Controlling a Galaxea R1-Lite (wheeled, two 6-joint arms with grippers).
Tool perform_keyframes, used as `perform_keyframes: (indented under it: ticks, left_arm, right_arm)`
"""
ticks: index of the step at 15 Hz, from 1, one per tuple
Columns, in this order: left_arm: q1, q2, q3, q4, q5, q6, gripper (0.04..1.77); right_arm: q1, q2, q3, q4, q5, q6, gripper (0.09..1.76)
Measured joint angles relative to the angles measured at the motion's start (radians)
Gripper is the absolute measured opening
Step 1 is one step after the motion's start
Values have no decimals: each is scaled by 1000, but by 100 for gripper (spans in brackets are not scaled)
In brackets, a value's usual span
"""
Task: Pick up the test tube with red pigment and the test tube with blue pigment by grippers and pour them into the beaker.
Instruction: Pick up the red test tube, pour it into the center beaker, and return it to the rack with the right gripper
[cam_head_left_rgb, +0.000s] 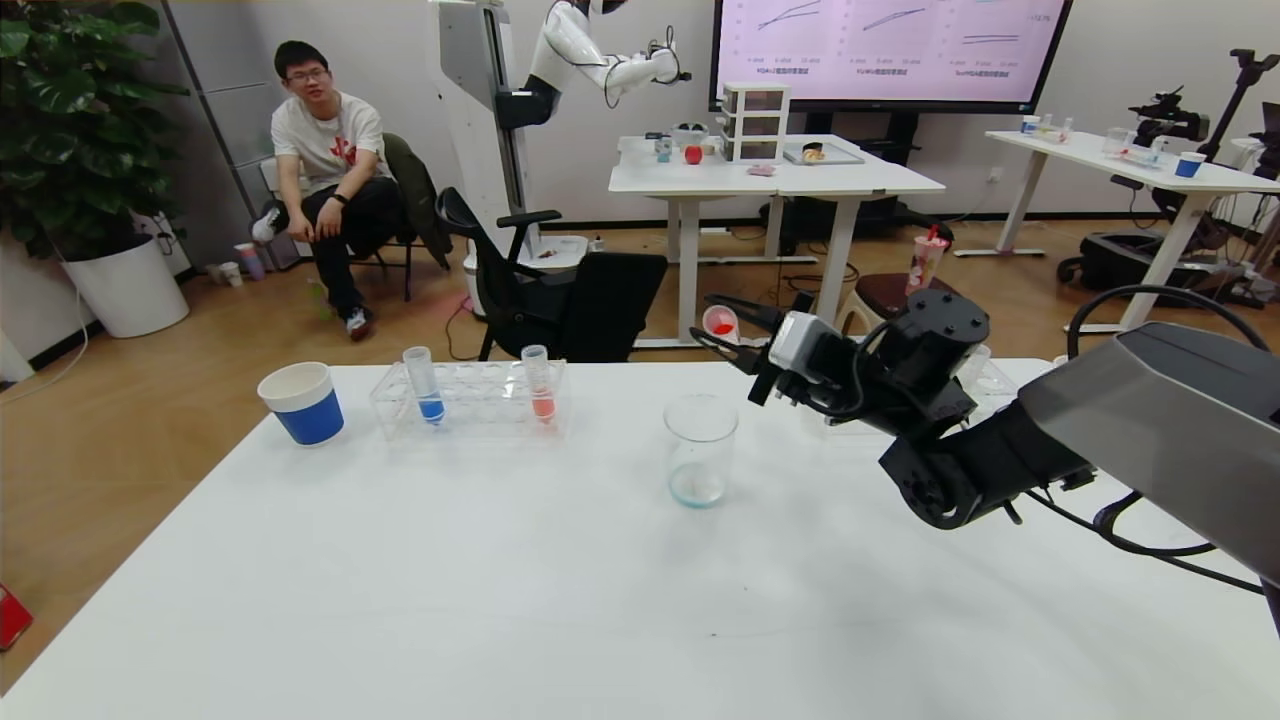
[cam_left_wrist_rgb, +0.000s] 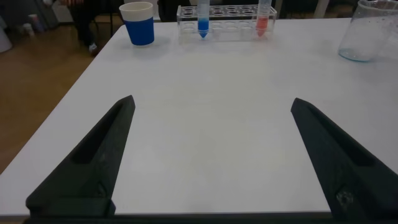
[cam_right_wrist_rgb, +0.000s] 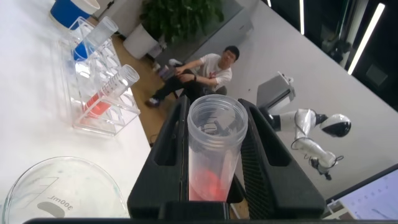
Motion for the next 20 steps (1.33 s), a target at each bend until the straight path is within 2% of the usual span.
perform_keyframes:
  ticks: [7,12,20]
  left_arm:
    - [0,0,0,0,-1,0,175]
    - [0,0,0,0,-1,0,175]
    - [0,0,0,0,0,0,175]
  right_arm:
    - [-29,54,-20,-26,103,-187,51]
    - [-77,100,-184,23,213,-378,51]
    - [-78,141,-217,27,246,-503,51]
